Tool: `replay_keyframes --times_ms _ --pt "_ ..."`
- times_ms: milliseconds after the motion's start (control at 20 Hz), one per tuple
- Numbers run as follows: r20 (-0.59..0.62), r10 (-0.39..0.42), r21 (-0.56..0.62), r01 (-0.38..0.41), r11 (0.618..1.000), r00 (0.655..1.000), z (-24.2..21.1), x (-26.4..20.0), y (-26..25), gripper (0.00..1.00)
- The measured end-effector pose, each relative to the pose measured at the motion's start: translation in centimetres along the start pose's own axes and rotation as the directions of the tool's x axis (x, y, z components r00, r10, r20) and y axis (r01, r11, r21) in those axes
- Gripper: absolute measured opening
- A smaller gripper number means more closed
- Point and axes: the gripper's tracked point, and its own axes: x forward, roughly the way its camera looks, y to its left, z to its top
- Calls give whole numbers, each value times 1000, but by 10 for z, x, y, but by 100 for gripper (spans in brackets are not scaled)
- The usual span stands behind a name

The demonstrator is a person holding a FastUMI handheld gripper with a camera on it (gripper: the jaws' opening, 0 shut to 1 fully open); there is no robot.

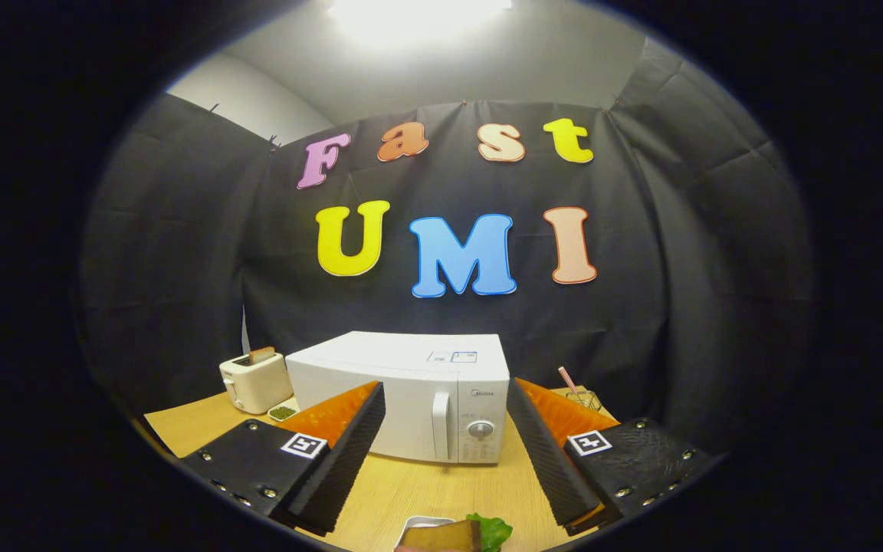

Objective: Open the microwave, put the food inside, and close the microwave door.

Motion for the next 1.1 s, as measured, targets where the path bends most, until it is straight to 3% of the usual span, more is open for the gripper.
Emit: replay_keyframes --times_ms 500,1100 --pt "-33 -2 21 2 1000 999 -56 93 14 99" --pt "-125 -59 53 66 996 990 -119 156 23 99"
